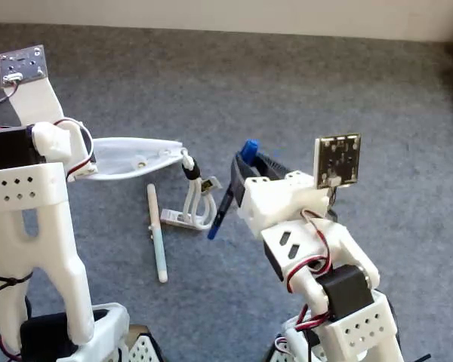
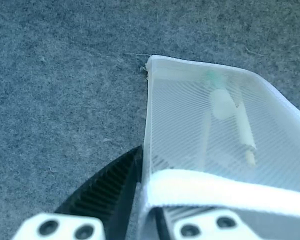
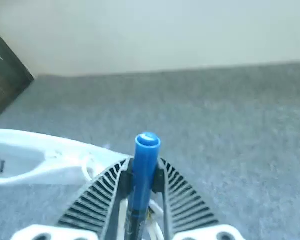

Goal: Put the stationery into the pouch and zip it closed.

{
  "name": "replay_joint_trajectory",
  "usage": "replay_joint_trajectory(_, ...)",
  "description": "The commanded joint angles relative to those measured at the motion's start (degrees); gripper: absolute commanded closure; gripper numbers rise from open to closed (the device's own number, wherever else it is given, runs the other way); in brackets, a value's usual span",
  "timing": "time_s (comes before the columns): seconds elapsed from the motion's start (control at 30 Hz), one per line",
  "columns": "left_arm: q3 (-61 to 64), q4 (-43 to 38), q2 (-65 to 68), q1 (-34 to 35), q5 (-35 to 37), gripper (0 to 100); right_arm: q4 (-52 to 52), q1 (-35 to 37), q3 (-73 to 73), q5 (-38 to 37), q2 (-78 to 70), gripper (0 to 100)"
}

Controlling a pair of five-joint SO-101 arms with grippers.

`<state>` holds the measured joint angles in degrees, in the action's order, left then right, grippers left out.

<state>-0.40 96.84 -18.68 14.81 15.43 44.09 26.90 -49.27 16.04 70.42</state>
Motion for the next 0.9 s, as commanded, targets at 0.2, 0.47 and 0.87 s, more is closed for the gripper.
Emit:
replay_joint_trajectory(0.2,0.75,-1.23,0.66,-1.01,0.44,99,-16.48,1.10,1.36,-5.19,1.63,99.1)
replay_joint_trajectory(0.47,0.75,-1.32,0.66,-1.01,0.44,99,-25.01,8.22,1.45,-5.27,1.54,99.1)
replay_joint_trajectory(0.87,0.75,-1.32,0.66,-1.01,0.44,99,-41.27,9.80,1.45,-5.27,1.27,99.1)
